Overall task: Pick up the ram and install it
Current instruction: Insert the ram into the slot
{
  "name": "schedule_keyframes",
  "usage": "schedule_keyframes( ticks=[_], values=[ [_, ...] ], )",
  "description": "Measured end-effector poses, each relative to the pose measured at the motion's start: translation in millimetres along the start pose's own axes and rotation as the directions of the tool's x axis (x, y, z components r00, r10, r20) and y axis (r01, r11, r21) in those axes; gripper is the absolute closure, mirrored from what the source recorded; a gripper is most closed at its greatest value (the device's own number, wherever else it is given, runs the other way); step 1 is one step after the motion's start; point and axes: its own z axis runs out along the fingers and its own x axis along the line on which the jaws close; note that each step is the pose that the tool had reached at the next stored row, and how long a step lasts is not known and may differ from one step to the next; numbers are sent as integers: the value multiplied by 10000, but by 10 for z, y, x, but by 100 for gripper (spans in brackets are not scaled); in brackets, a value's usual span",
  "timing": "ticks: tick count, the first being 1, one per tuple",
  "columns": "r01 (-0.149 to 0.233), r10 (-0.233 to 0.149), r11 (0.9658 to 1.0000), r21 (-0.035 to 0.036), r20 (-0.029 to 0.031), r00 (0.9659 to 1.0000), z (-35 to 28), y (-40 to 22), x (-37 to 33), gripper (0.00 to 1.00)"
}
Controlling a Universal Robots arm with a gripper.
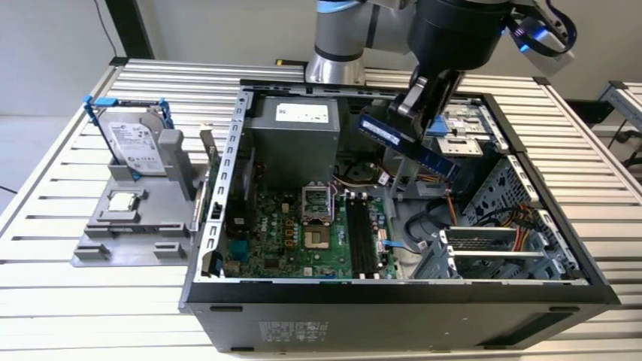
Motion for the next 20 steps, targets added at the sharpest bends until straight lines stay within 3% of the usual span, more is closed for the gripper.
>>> schedule_keyframes(
  ticks=[5,10,15,20],
  values=[
    [-779,779,9970,7,4,9970,1,0,0,100],
    [-1580,1580,9874,16,6,9874,0,0,0,100],
    [-2377,2377,9713,23,10,9713,0,0,0,100],
    [-3164,3164,9486,31,14,9486,0,0,0,100]
  ],
)
